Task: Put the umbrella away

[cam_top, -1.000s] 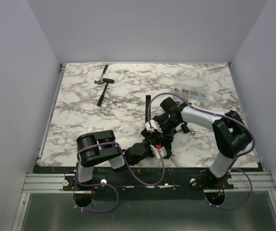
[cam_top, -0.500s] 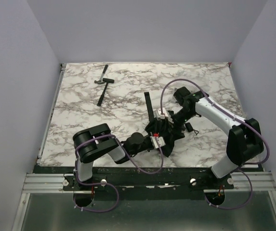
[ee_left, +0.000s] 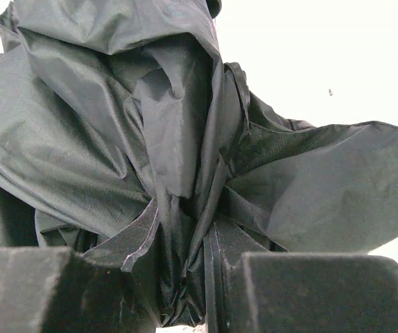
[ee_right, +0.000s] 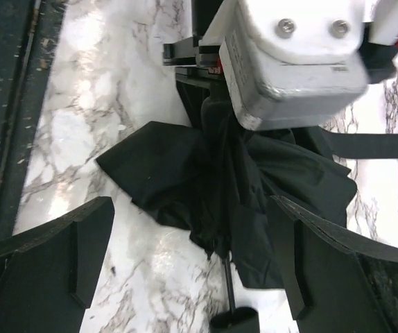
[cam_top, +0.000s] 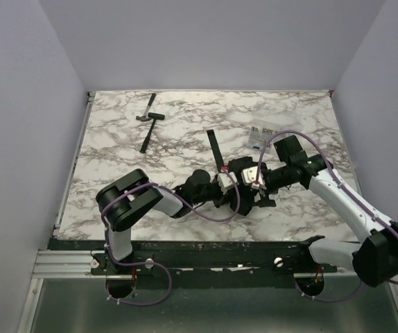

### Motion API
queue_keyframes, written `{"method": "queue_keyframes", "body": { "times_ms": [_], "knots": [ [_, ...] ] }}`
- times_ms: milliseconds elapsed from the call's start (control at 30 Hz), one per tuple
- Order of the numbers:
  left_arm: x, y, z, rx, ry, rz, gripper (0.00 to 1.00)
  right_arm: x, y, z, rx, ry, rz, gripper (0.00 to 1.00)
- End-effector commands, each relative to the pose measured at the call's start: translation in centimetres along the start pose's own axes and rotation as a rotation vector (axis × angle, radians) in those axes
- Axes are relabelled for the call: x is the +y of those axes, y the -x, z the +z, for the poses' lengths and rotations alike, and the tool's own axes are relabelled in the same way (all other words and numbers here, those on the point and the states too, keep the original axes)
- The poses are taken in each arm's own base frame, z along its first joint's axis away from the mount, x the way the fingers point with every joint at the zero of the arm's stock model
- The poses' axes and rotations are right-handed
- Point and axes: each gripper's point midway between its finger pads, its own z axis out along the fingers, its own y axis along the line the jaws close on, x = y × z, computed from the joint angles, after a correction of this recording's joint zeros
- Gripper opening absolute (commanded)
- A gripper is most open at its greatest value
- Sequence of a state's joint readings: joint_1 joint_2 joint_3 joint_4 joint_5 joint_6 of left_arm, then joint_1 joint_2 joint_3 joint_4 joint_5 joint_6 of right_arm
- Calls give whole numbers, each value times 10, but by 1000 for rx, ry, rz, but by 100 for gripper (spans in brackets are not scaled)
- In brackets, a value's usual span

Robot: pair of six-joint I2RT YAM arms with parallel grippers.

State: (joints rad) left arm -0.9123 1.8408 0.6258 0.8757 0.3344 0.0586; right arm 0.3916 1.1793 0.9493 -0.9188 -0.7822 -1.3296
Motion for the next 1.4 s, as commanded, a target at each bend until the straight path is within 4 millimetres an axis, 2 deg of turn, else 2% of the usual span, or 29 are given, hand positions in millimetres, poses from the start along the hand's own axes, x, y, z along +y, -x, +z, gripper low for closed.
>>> {"method": "queue_keyframes", "body": {
  "times_ms": [0,133,300,400,467,533,600,700,833,867,900,933,1033,1067,1100,1167,1233,1367],
  "knots": [
    [-54,-131,-47,524,-87,-430,7,-31,-9,19,-28,-75,-90,100],
    [-59,-131,-46,569,-101,-530,7,-39,-32,31,9,-166,-121,100],
    [-64,-133,-45,588,-124,-616,7,-15,-90,56,142,-100,-110,100],
    [-68,-131,-45,581,-147,-641,7,-14,-113,68,183,-140,-98,97],
    [-70,-127,-44,565,-159,-650,7,-19,-124,72,214,-151,-77,87],
    [-68,-122,-44,543,-157,-654,8,-18,-131,75,234,-113,-30,67],
    [-63,-114,-42,510,-148,-651,13,-12,-137,79,251,-61,5,51],
    [-52,-91,-36,435,-131,-620,23,7,-146,83,276,31,46,35],
    [-24,-43,-38,244,-40,-531,46,36,-149,81,292,176,124,24],
    [-15,-23,-40,165,-14,-496,51,45,-148,78,299,220,133,22],
    [-10,-13,-45,109,19,-466,59,47,-145,77,296,238,146,21],
    [-3,4,-50,31,49,-428,66,51,-142,75,289,262,165,21],
    [7,33,-70,-128,108,-331,78,61,-134,70,282,337,211,21],
    [11,43,-78,-189,139,-304,91,62,-132,69,282,359,219,21],
    [12,47,-88,-233,163,-291,98,67,-131,68,287,388,244,21],
    [14,55,-107,-338,204,-255,99,78,-127,68,278,459,284,21],
    [10,51,-121,-396,208,-244,99,83,-124,70,280,502,334,21],
    [-20,35,-124,-384,82,-118,99,84,-121,77,315,544,439,20]
  ]
}}
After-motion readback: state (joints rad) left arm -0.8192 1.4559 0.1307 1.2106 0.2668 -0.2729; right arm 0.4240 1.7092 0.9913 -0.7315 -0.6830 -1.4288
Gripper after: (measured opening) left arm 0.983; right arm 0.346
